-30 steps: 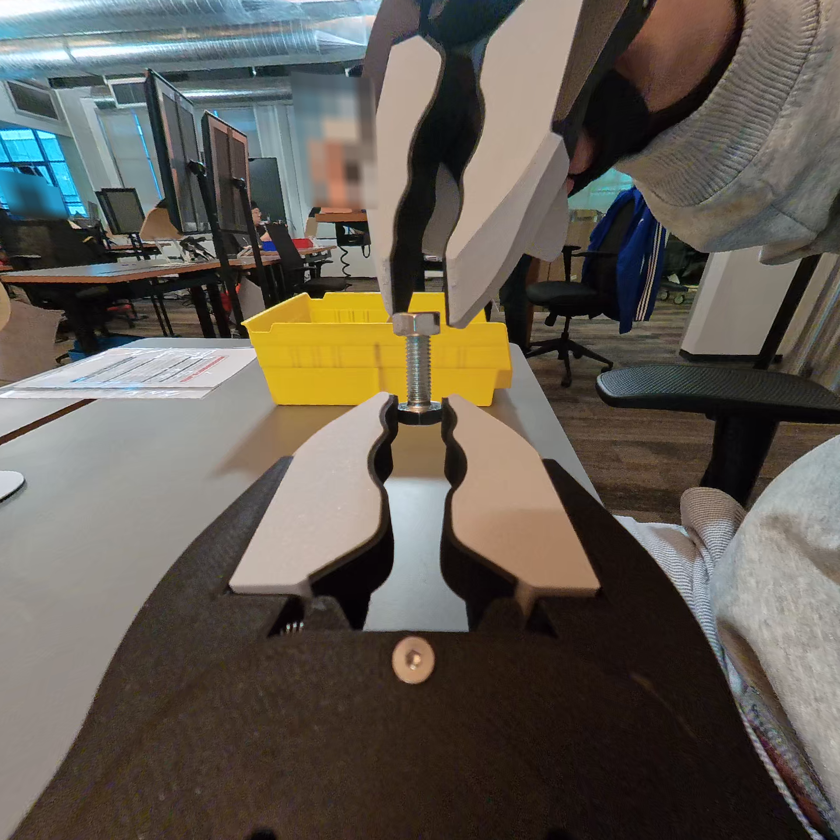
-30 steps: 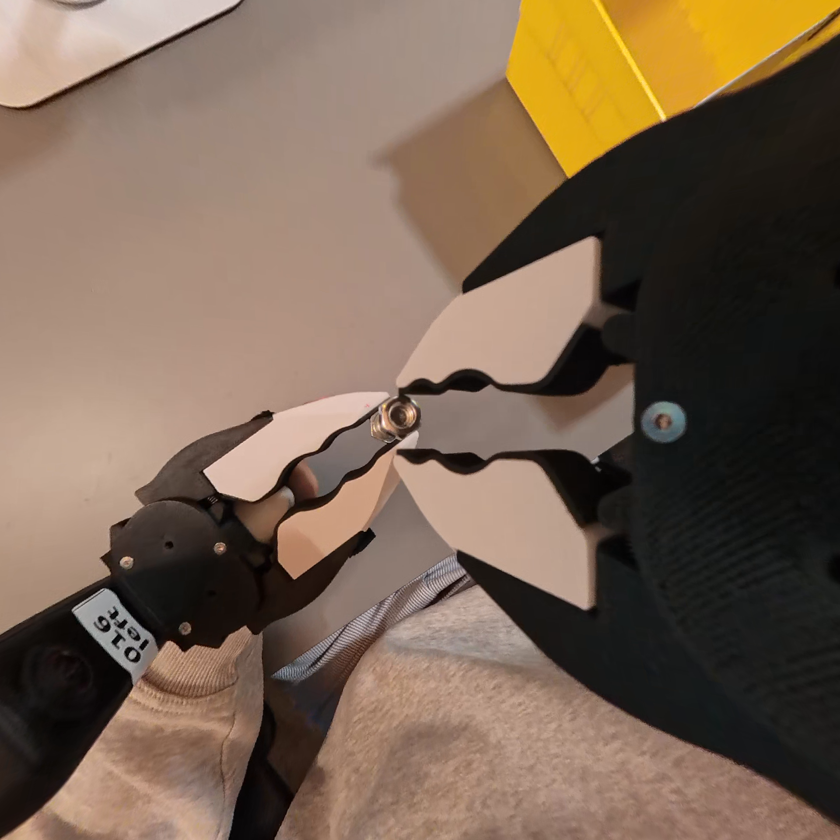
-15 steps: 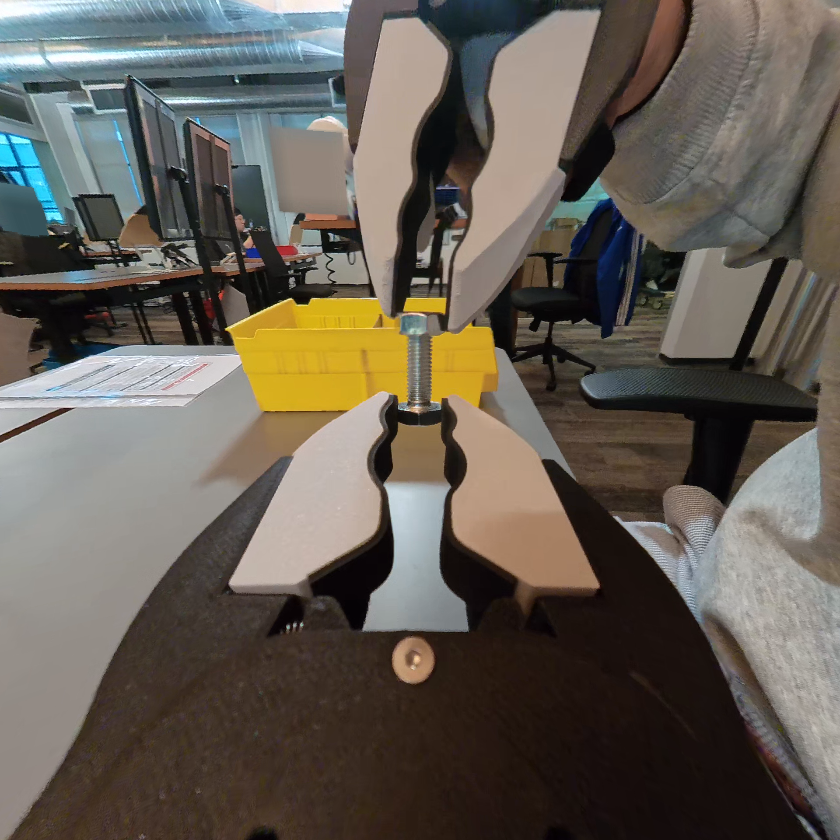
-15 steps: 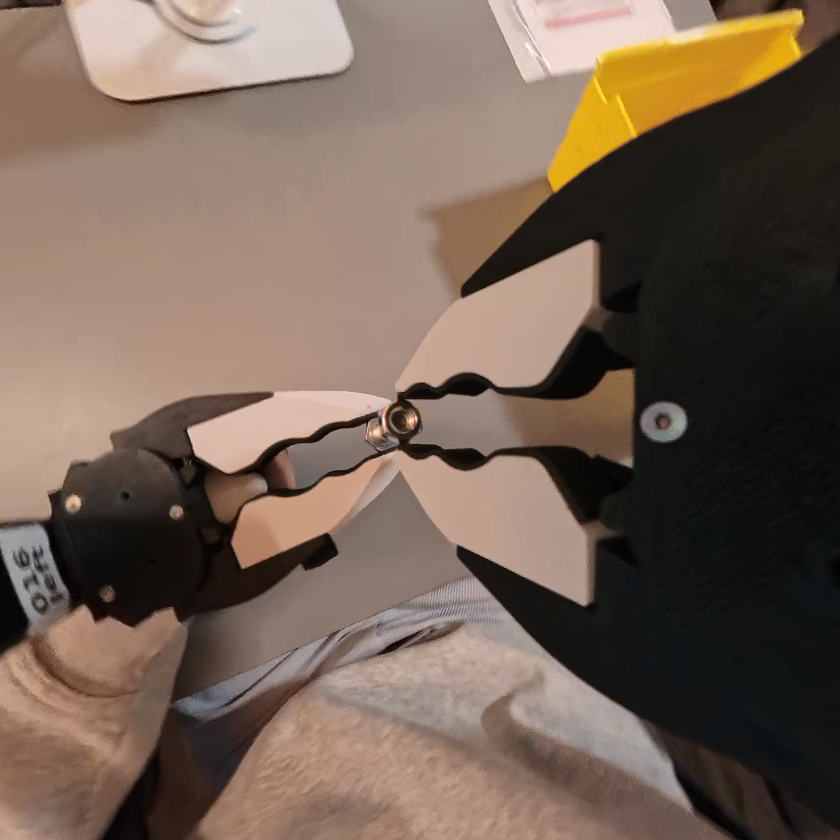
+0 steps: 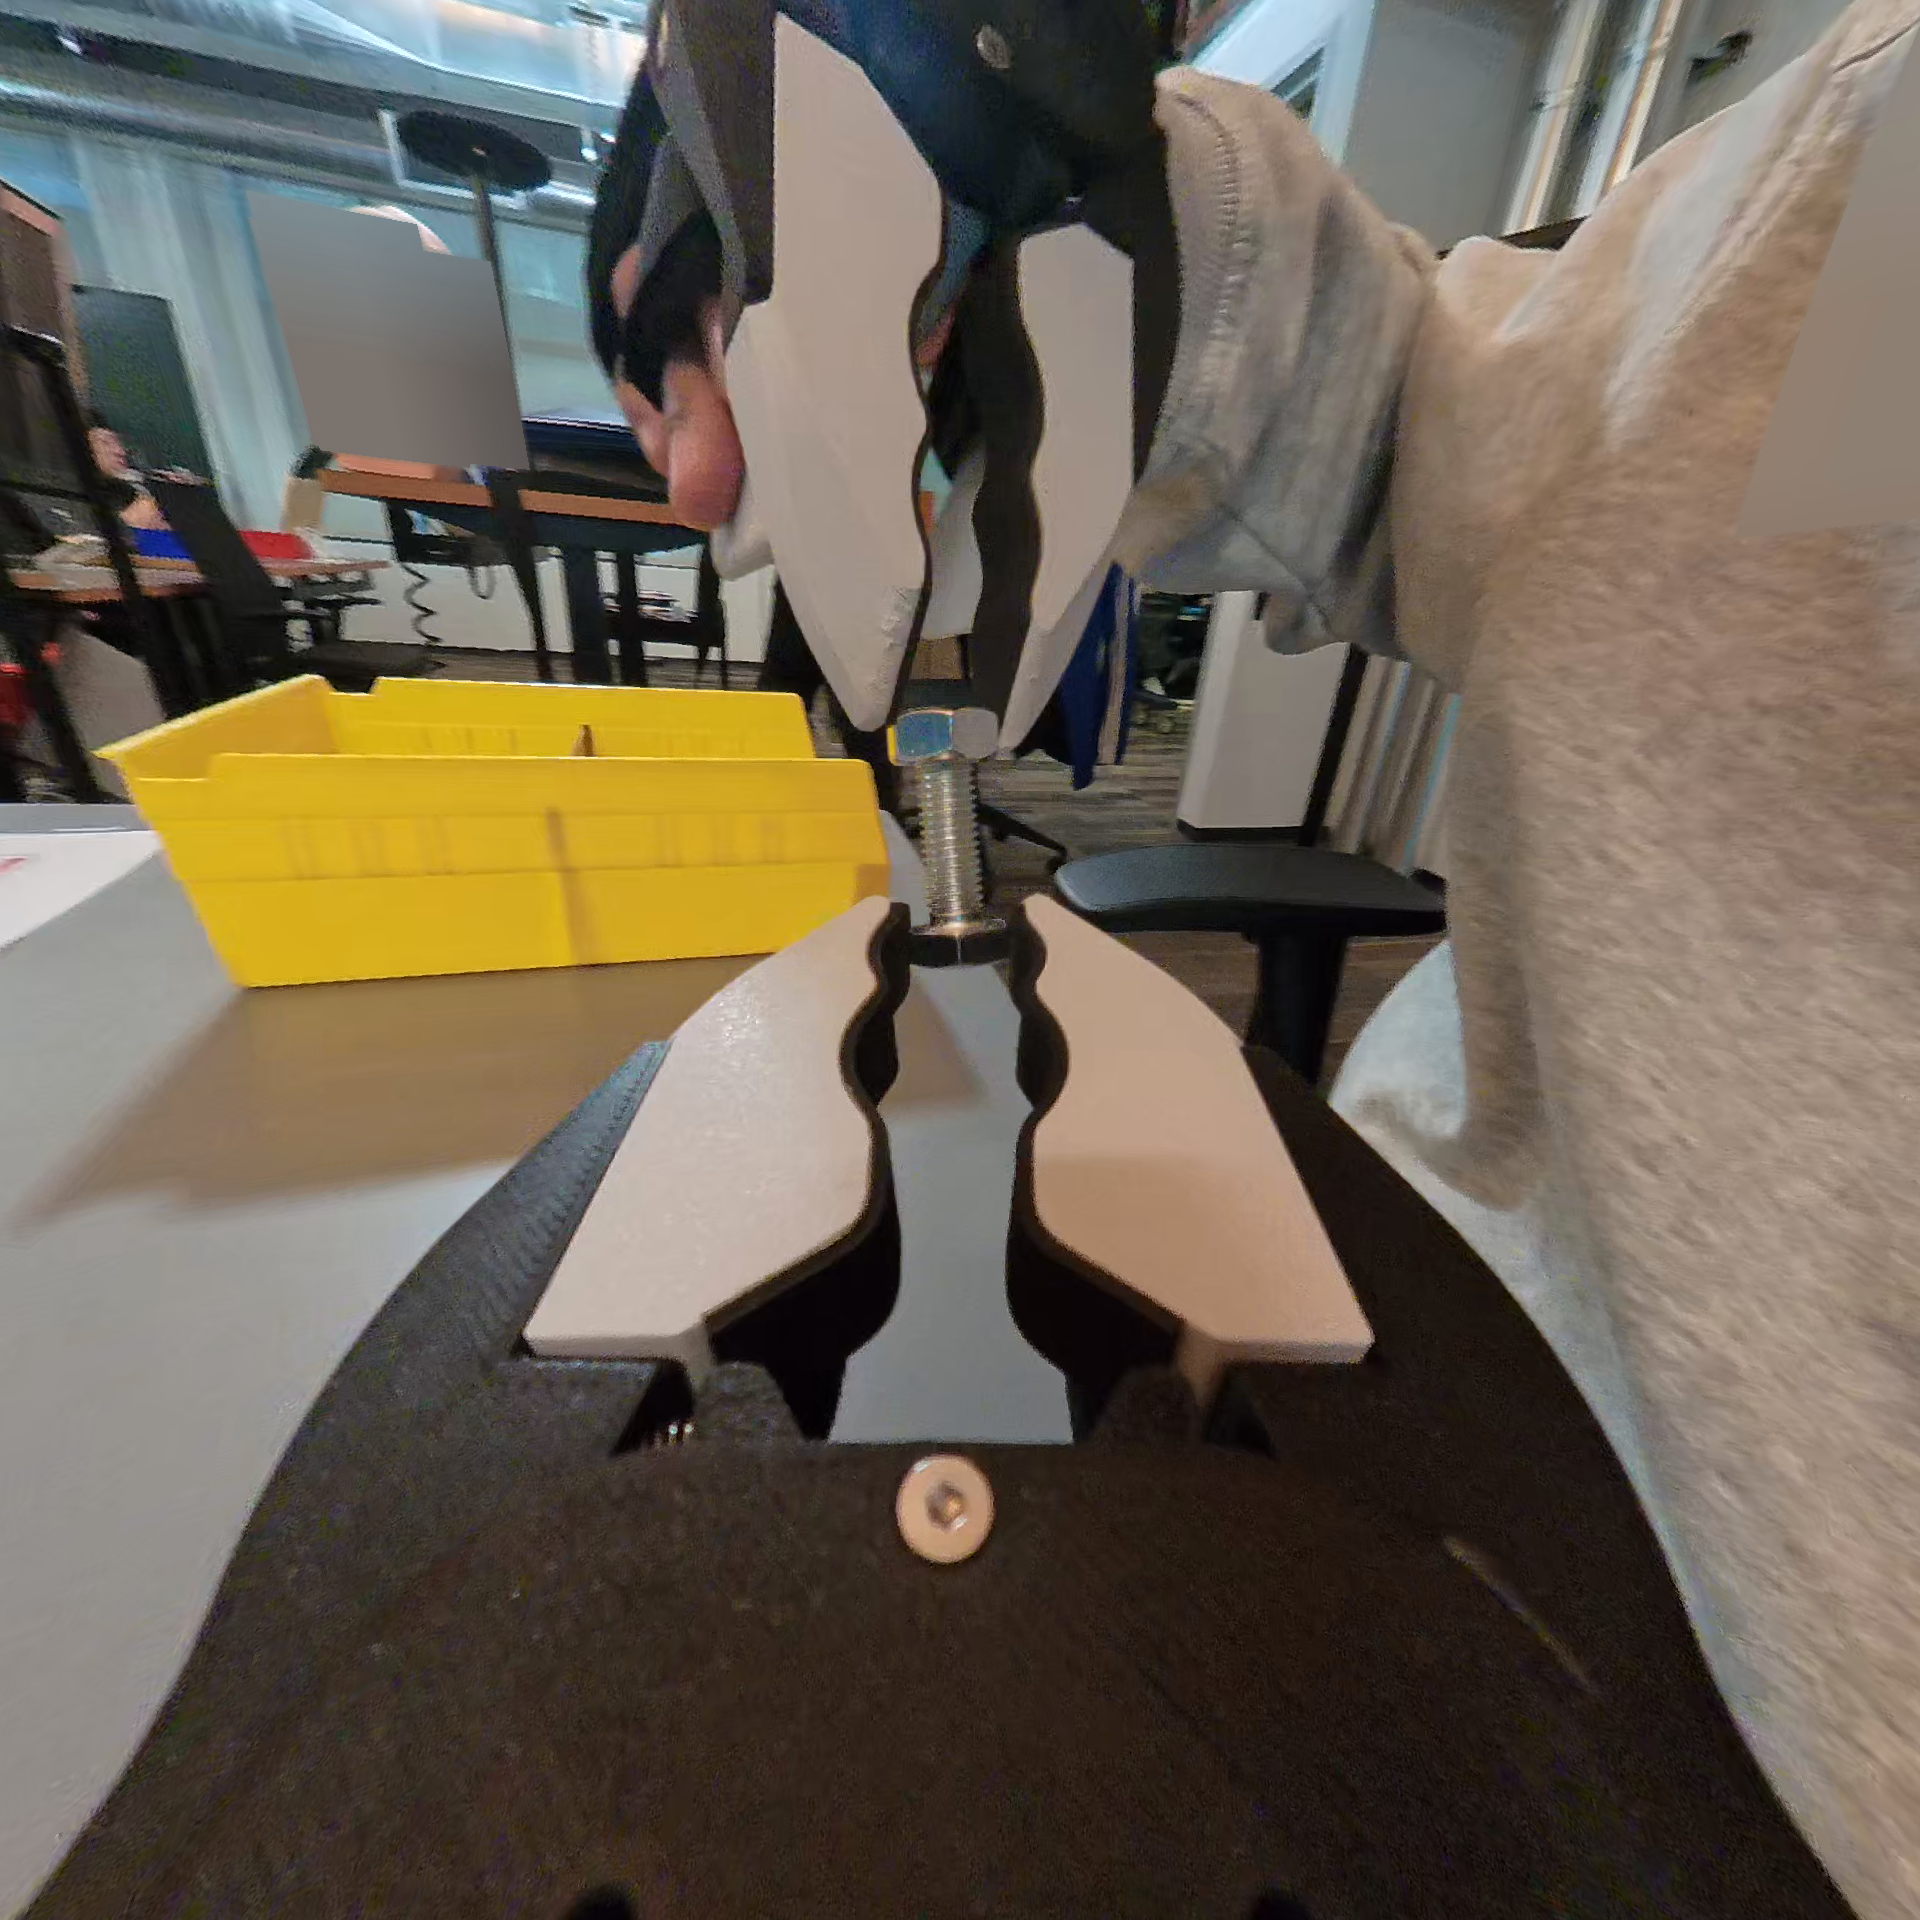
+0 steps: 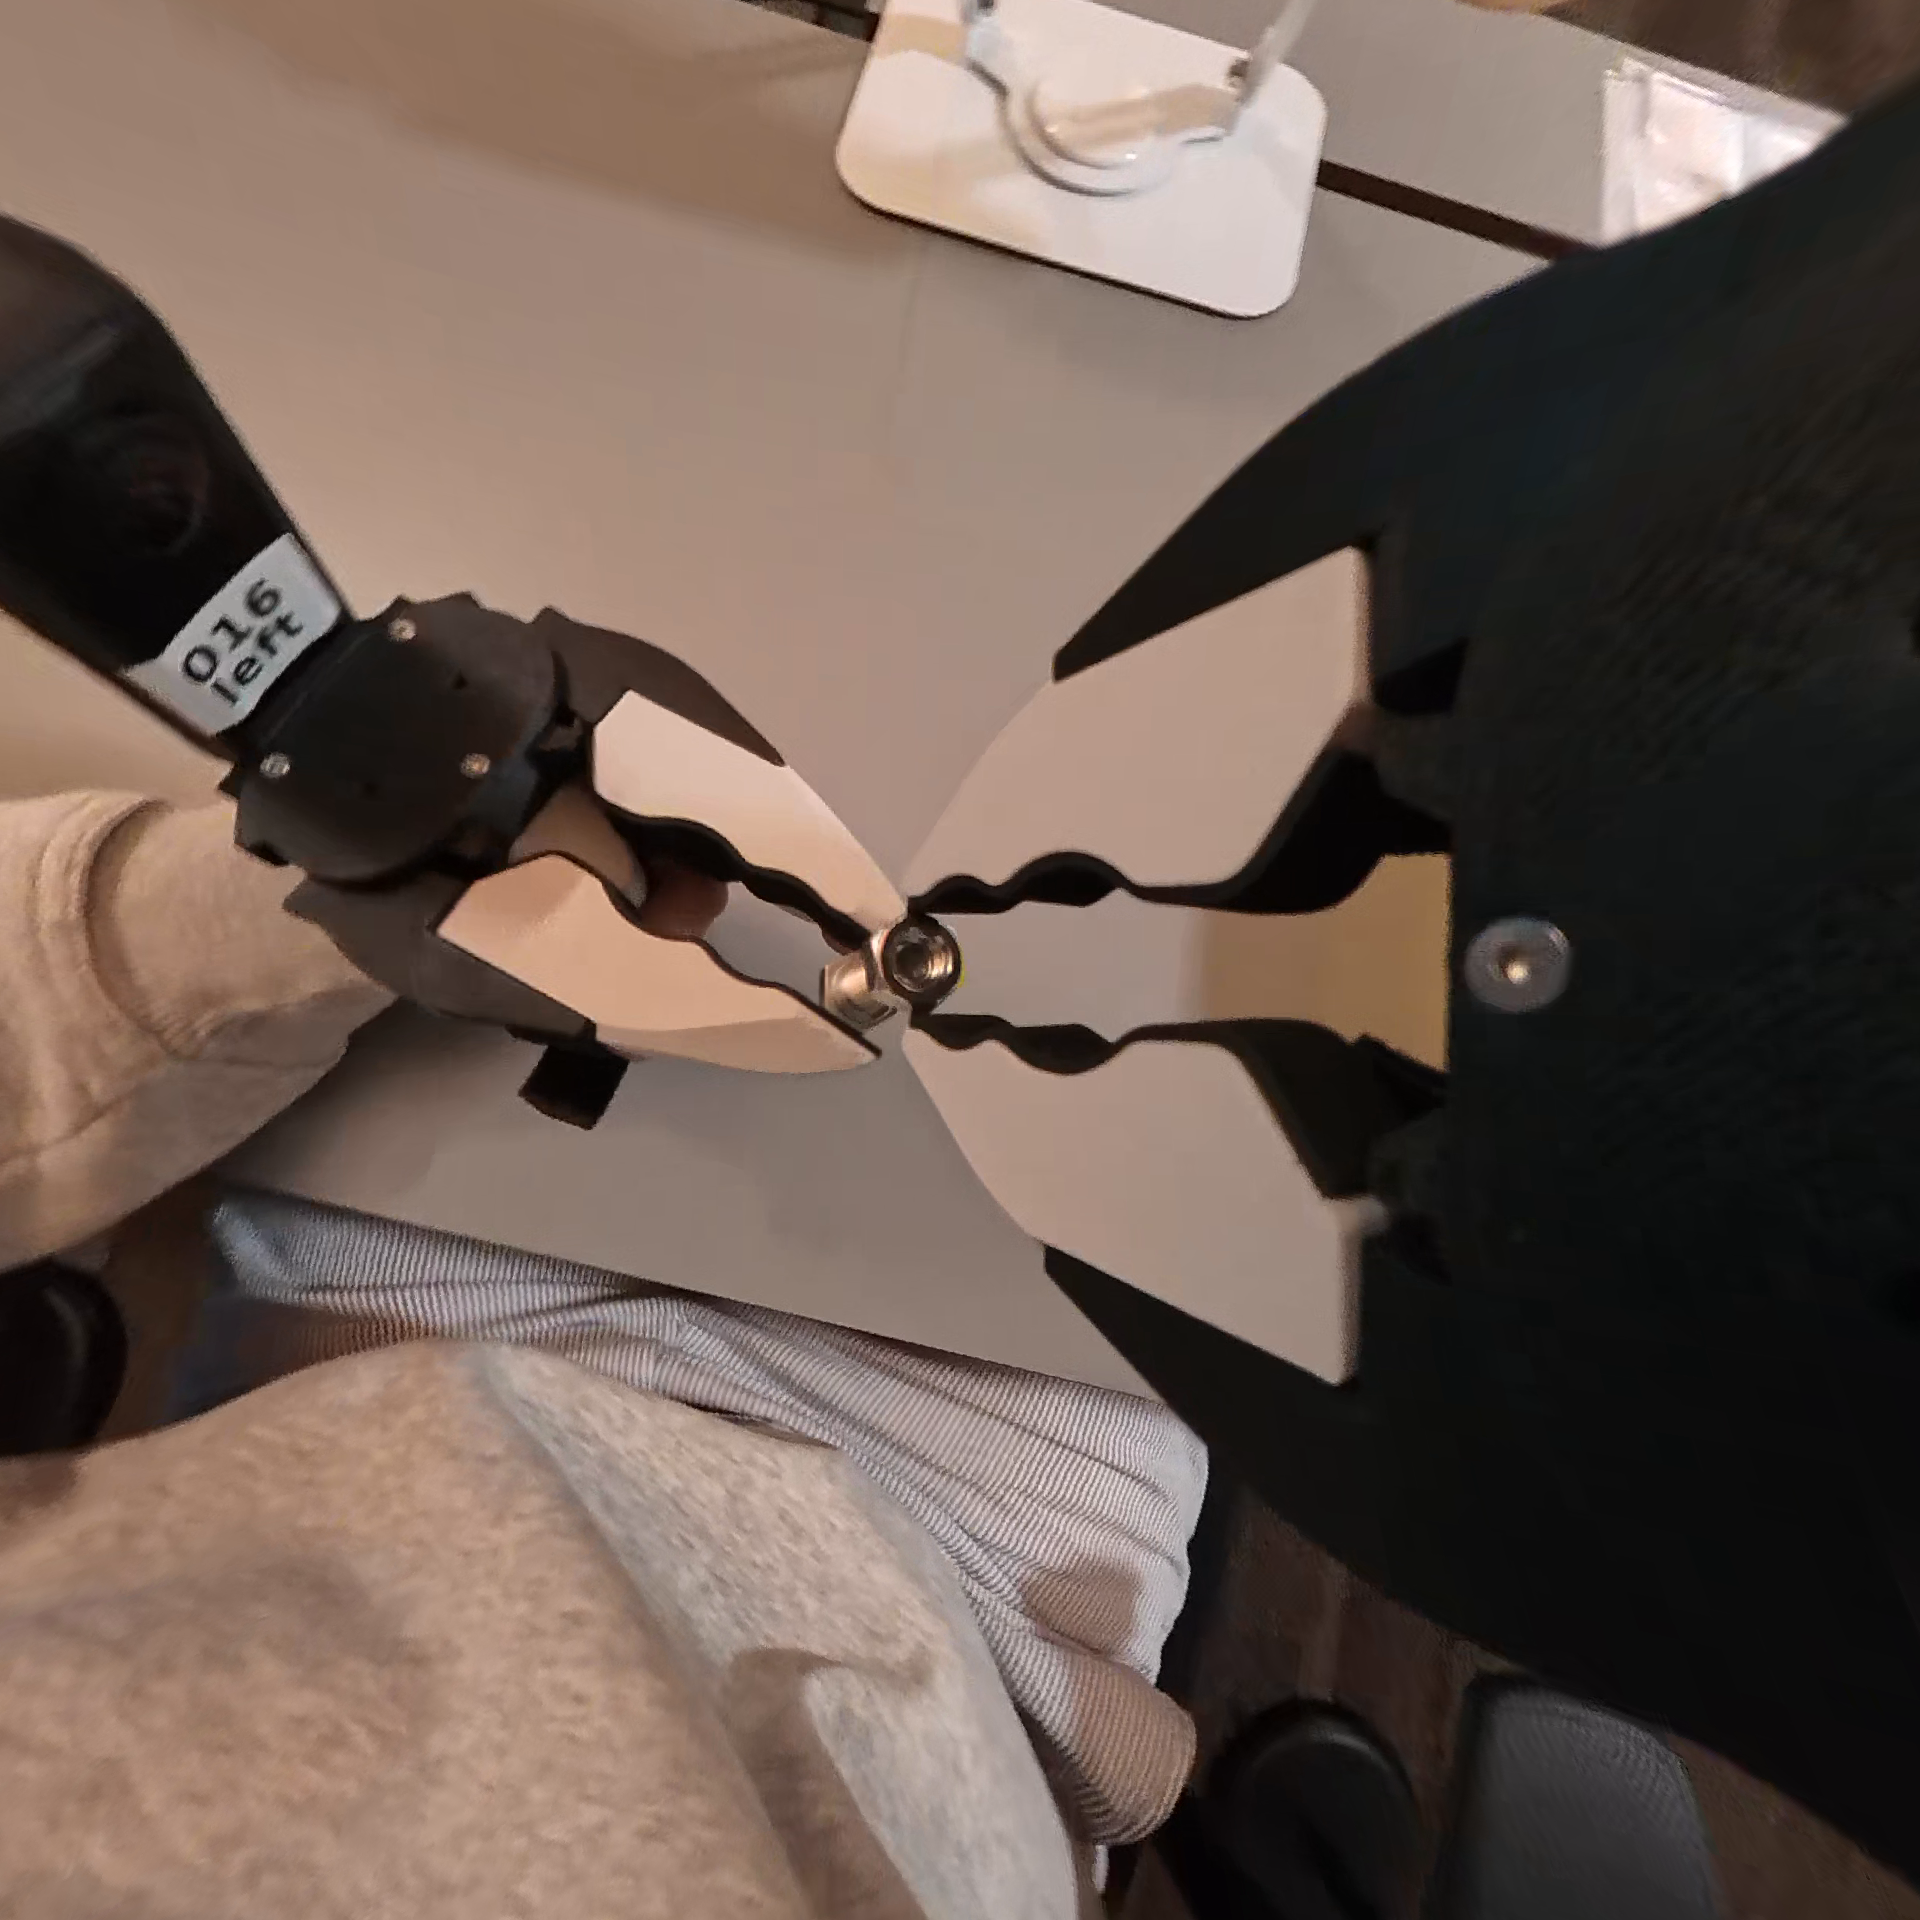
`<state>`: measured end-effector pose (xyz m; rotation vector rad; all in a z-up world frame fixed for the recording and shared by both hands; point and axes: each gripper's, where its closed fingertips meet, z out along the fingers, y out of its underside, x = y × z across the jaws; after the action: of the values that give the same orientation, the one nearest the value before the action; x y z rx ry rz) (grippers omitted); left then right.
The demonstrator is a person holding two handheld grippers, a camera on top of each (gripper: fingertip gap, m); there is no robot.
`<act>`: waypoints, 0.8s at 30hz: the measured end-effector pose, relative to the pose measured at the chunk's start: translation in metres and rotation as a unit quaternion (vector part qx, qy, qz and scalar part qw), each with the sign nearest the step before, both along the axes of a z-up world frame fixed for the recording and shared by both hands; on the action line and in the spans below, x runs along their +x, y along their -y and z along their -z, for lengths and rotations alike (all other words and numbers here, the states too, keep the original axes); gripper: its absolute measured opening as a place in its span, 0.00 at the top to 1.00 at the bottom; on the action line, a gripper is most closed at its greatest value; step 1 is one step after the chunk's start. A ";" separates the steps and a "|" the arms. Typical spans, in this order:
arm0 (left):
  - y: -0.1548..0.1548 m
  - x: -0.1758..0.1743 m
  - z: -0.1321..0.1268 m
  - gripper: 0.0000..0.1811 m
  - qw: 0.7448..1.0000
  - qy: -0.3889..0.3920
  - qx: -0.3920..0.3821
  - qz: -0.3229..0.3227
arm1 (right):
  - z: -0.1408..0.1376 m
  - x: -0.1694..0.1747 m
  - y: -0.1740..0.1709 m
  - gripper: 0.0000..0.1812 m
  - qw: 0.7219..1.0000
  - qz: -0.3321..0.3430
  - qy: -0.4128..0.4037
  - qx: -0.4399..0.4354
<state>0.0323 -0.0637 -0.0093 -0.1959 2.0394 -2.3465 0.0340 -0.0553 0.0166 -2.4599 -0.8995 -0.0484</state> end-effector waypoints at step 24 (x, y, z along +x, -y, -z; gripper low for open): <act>-0.009 0.004 -0.008 0.90 0.996 -0.063 -0.051 0.030 | -0.038 0.019 -0.014 0.90 0.989 0.068 -0.028 0.125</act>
<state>0.0366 -0.0545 -0.0016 -0.2971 2.0061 -2.5382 0.0533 -0.0412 0.0544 -2.2722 -0.6588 -0.1319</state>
